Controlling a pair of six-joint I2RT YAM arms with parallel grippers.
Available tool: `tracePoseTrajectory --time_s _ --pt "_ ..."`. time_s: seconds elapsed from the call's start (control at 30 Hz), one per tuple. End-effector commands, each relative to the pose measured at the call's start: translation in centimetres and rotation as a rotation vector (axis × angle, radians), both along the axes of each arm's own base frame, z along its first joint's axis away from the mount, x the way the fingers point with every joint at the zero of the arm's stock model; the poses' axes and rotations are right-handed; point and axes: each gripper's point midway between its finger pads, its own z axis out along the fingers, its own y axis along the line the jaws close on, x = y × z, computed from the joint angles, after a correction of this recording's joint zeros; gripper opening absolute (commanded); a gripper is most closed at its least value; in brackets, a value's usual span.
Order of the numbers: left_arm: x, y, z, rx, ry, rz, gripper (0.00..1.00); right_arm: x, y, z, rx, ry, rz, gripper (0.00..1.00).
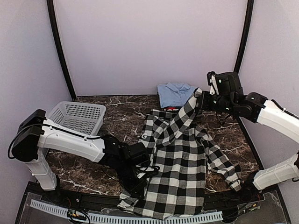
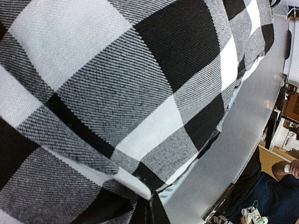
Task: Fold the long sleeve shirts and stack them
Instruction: Fold the flattened shirt at the center of the board.
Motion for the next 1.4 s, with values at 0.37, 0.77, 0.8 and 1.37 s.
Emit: tracePoseTrajectory --time_s 0.37,0.77,0.8,1.37 --pt "-0.3 -0.1 -1.0 -0.028 0.005 0.019 0.45 -4.3 5.0 -0.8 0.086 0.033 0.266 0.00" --pt "2.3 3.1 4.0 -0.054 -0.133 0.193 0.52 -8.3 9.2 -3.5 0.071 0.116 0.458 0.00" --pt "2.4 4.0 3.3 -0.036 -0.132 0.209 0.47 -8.5 9.4 -3.6 0.069 0.119 0.466 0.00" --pt "-0.6 6.5 -1.2 0.031 -0.002 0.224 0.25 -15.1 15.4 -9.4 -0.111 0.297 0.737 0.00"
